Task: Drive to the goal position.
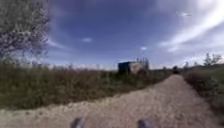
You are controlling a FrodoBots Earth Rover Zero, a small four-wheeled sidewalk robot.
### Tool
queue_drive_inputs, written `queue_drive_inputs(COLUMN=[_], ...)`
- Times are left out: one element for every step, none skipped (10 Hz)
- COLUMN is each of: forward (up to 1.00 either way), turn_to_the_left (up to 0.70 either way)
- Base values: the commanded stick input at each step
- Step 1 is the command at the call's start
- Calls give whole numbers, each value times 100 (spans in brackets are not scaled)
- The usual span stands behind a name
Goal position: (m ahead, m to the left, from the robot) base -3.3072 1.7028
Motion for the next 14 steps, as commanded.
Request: queue_drive_inputs(forward=[0,0,0,0,0,0,0,0,0,0,0,0,0,0], turn_to_the_left=[100,100,100,100,100,100,100,100,100,100,100,100,100,100])
